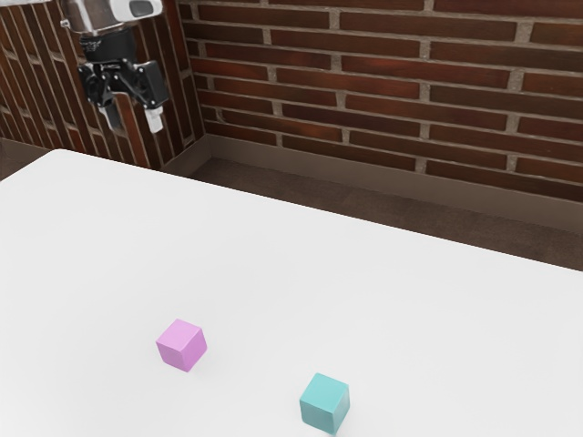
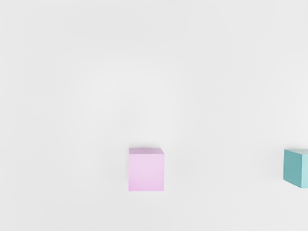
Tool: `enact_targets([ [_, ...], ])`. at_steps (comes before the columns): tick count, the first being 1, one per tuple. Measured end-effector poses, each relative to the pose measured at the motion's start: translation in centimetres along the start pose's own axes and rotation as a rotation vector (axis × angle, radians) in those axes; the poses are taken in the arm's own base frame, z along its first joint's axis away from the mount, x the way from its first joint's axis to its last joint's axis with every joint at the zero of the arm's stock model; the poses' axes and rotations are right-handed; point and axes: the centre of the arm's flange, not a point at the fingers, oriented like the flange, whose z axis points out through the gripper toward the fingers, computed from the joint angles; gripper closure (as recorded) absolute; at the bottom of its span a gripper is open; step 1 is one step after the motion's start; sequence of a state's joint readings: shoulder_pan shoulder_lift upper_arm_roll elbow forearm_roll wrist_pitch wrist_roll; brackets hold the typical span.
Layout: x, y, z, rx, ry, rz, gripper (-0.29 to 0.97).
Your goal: Pick up the blue block with one arm, and put the blue block on the pink block with one arm
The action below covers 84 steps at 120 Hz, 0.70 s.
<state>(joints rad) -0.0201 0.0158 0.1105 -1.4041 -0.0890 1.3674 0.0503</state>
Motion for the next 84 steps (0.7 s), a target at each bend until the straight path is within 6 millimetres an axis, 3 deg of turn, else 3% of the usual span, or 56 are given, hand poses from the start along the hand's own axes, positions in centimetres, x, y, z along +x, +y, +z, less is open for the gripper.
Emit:
enact_targets([
  [17, 1.1, -1.9, 1.0, 0.025, 0.022, -0.031, 0.02],
  [26, 3.1, -1.7, 6.1, 0.022, -0.047, -0.051, 0.02],
  [32, 3.7, 1.1, 9.2, 0.020, -0.092, -0.024, 0.02],
  [41, 4.5, 8.5, 15.3, 0.013, -0.166, 0.059, 0.03],
  [45, 4.1, 11.1, 19.2, 0.014, -0.199, 0.085, 0.03],
  [49, 3.7, 12.6, 22.5, 0.014, -0.212, 0.094, 0.03],
  [55, 2.9, 13.0, 26.4, 0.011, -0.210, 0.078, 0.03],
  [62, 2.6, 13.3, 29.0, 0.006, -0.173, 0.059, 0.03],
  [73, 1.3, 16.2, 33.3, 0.010, -0.098, 0.084, 0.03],
  [84, 0.4, 19.7, 34.5, 0.012, -0.005, 0.138, 0.03],
])
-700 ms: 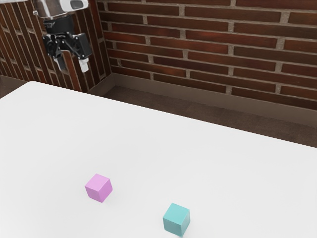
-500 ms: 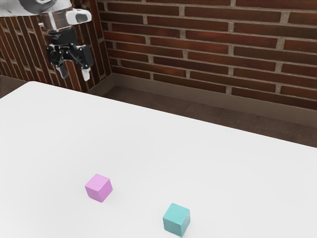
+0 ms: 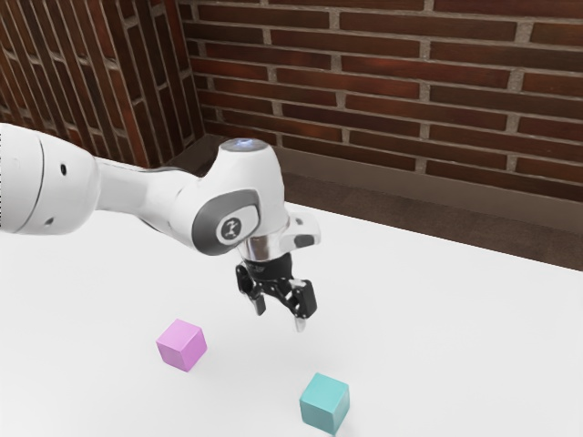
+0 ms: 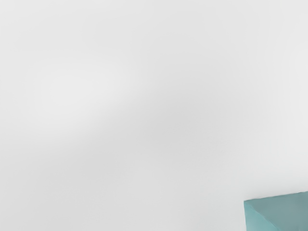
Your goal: Pick up the blue block with one arm, and put the blue block on the pink block with one arm
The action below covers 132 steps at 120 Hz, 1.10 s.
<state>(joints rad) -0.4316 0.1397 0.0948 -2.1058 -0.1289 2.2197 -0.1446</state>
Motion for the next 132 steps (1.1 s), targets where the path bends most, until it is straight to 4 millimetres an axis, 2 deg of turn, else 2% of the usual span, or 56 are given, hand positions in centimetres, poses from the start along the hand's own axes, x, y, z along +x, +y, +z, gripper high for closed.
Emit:
enact_targets([
  [13, -0.4, 2.7, 0.5, -0.001, 0.072, 0.036, 0.03],
  [35, -2.2, 5.7, 2.4, -0.029, 0.022, 0.007, 0.04],
  [55, -2.9, 8.0, 3.9, -0.054, -0.006, -0.022, 0.05],
  [76, -4.0, 10.2, 4.3, -0.060, -0.012, -0.016, 0.06],
  [99, -5.4, 10.9, 5.5, -0.045, -0.035, -0.005, 0.07],
  [132, -6.0, 11.8, 6.1, -0.014, -0.034, 0.037, 0.08],
])
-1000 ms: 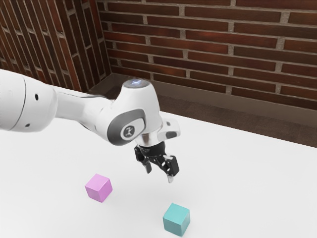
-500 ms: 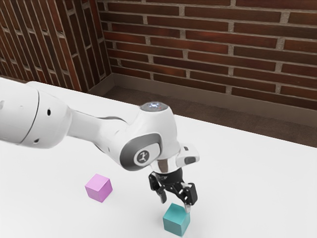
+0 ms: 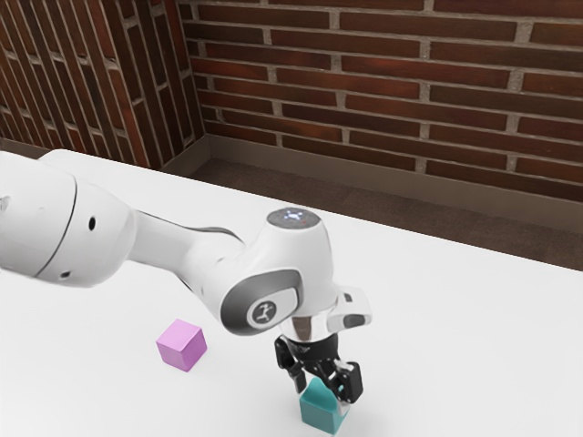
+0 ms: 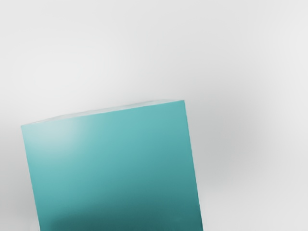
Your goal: Pick up the blue block with one arm, and put the blue block on the pink block with one arm
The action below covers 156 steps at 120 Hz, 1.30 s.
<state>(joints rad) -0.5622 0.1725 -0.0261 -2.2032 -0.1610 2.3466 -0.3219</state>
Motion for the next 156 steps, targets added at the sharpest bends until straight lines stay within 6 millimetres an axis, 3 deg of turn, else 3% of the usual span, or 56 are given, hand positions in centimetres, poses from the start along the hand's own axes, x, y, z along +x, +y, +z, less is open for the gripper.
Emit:
enact_targets([
  [66, 2.1, -0.8, 3.9, 0.017, -0.020, -0.059, 0.09],
  [95, 2.2, -0.9, 3.9, 0.053, -0.005, -0.040, 0.13],
  [112, 2.2, -0.8, 3.9, 0.065, 0.001, -0.039, 0.24],
  [156, 2.7, -1.5, 3.5, 0.084, 0.019, -0.090, 0.35],
])
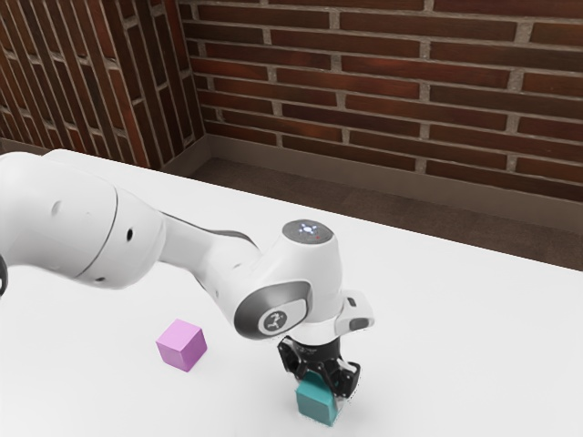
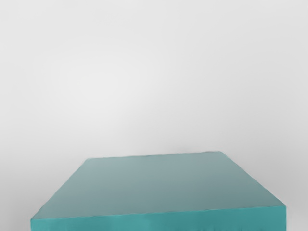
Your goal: Pick up the blue block with one arm, and put the blue block on the pink block with one arm
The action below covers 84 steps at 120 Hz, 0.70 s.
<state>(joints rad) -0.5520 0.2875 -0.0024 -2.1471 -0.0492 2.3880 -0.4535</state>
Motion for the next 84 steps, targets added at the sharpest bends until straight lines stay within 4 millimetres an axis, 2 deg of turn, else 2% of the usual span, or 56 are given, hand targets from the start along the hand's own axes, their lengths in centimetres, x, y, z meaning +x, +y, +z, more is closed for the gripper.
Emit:
enact_targets([
  [13, 1.3, -2.4, -1.2, 0.012, 0.023, -0.044, 0.35],
  [21, 2.9, -4.9, -4.2, 0.007, 0.052, -0.093, 0.35],
  [32, 4.5, -11.8, -10.1, -0.016, 0.096, -0.195, 0.35],
  [38, 4.6, -15.7, -11.8, -0.017, 0.094, -0.243, 0.35],
  [46, 4.5, -20.2, -12.2, -0.012, 0.057, -0.294, 0.35],
  [54, 4.1, -23.3, -12.0, -0.005, 0.002, -0.317, 0.35],
  [70, 3.3, -26.0, -11.3, 0.002, -0.082, -0.287, 0.35],
  [84, 3.7, -28.7, -9.3, 0.003, -0.104, -0.252, 0.35],
])
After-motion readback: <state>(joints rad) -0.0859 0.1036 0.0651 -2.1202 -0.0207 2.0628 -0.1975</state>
